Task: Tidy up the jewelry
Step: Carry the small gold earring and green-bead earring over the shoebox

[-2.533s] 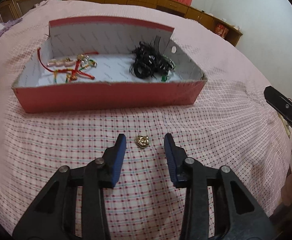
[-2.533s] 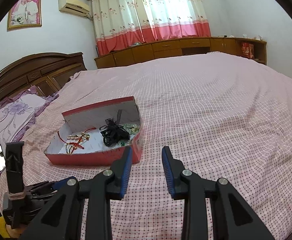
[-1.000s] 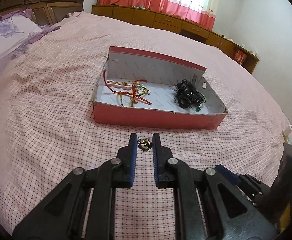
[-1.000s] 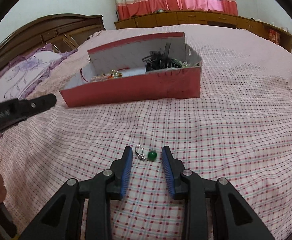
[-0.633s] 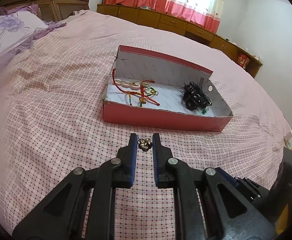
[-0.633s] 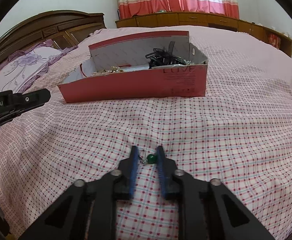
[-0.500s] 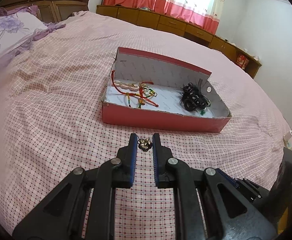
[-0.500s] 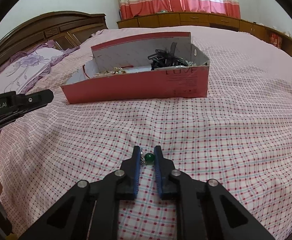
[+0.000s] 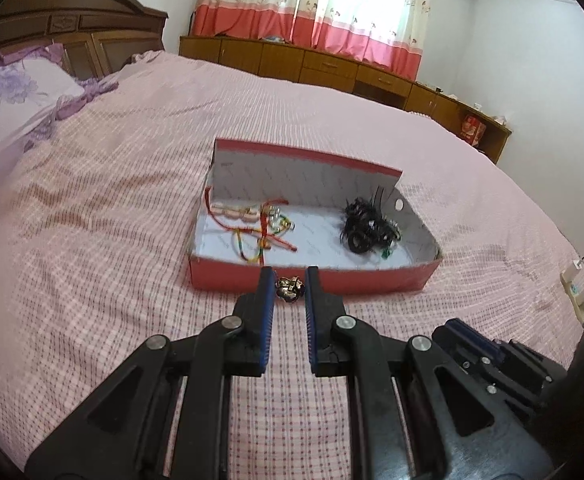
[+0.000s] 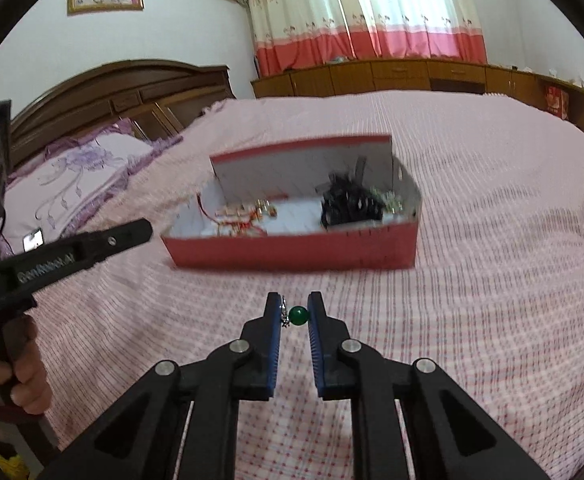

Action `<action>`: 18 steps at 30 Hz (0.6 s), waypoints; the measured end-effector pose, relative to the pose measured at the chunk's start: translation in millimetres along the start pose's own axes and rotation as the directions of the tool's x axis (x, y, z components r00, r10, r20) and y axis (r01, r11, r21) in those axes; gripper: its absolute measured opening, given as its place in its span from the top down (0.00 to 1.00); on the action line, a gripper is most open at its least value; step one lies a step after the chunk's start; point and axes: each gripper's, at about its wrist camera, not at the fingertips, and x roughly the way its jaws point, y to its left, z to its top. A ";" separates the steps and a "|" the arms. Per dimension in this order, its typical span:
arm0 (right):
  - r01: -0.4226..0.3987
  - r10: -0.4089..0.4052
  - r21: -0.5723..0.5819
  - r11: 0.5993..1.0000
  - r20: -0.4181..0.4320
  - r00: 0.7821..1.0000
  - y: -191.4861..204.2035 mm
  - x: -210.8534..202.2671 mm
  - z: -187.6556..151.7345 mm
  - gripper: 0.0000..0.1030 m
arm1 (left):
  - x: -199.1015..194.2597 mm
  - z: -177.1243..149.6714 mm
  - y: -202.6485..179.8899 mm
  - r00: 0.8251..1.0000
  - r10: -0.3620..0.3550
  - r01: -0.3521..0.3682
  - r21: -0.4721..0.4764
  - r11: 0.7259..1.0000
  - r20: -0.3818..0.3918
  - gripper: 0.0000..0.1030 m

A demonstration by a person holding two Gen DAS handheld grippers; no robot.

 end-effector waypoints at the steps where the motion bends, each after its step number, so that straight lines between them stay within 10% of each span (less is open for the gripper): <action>1: -0.001 0.001 -0.002 1.000 0.009 1.000 0.8 -0.7 4.2 0.85 | 0.7 1.9 0.2 1.000 0.000 0.000 0.001 1.000 0.005 0.94; 18: 0.012 -0.010 -0.010 1.000 0.148 0.989 -1.8 7.4 69.6 0.85 | 29.6 42.6 -5.6 0.995 0.007 -0.011 0.045 0.999 0.097 0.94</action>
